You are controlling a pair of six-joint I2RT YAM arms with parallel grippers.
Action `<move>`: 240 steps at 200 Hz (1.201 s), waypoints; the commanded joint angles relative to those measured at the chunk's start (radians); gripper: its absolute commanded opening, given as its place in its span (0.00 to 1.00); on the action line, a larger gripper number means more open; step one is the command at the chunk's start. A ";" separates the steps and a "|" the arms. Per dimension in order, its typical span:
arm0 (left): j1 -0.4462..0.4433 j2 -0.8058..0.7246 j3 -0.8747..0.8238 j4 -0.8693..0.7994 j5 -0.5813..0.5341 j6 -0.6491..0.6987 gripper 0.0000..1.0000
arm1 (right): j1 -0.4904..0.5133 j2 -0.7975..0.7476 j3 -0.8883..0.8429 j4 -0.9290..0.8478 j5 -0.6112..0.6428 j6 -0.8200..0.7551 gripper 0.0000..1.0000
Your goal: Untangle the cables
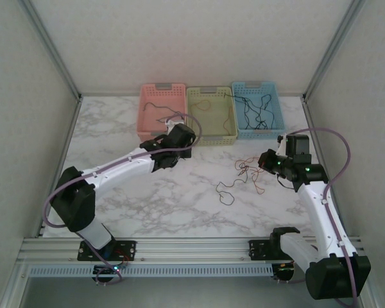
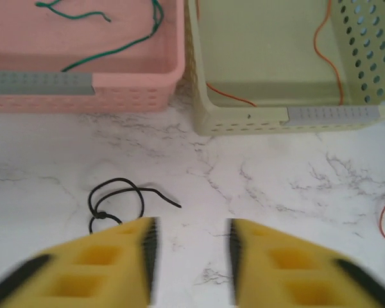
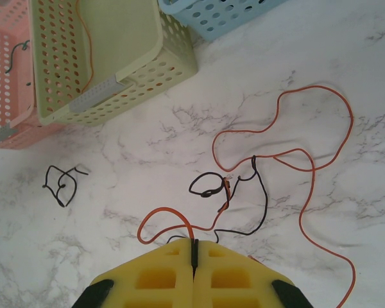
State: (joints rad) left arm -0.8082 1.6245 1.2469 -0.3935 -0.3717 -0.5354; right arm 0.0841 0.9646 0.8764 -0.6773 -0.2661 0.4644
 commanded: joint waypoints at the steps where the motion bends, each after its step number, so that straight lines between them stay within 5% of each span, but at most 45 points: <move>1: 0.017 0.060 0.010 -0.112 -0.059 -0.037 0.65 | 0.007 -0.005 -0.017 -0.002 -0.002 -0.001 0.00; 101: 0.076 0.236 -0.086 0.009 -0.013 -0.113 0.58 | 0.007 -0.005 -0.017 -0.004 -0.012 0.000 0.00; 121: 0.084 0.264 -0.084 0.018 0.005 -0.113 0.44 | 0.007 -0.006 -0.016 -0.007 -0.012 0.000 0.00; 155: 0.080 0.207 -0.111 0.021 0.001 -0.112 0.00 | 0.009 -0.005 -0.016 -0.005 -0.010 -0.003 0.00; 199: 0.021 0.020 -0.074 0.052 0.062 -0.046 0.00 | 0.009 -0.006 -0.017 -0.005 -0.008 -0.002 0.00; 240: 0.000 0.076 0.202 -0.001 0.160 0.030 0.00 | 0.009 -0.004 -0.019 -0.005 -0.003 -0.003 0.00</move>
State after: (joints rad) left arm -0.8036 1.6707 1.2999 -0.3779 -0.2905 -0.5705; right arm 0.0841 0.9646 0.8745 -0.6773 -0.2661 0.4644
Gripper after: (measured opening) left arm 0.054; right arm 0.054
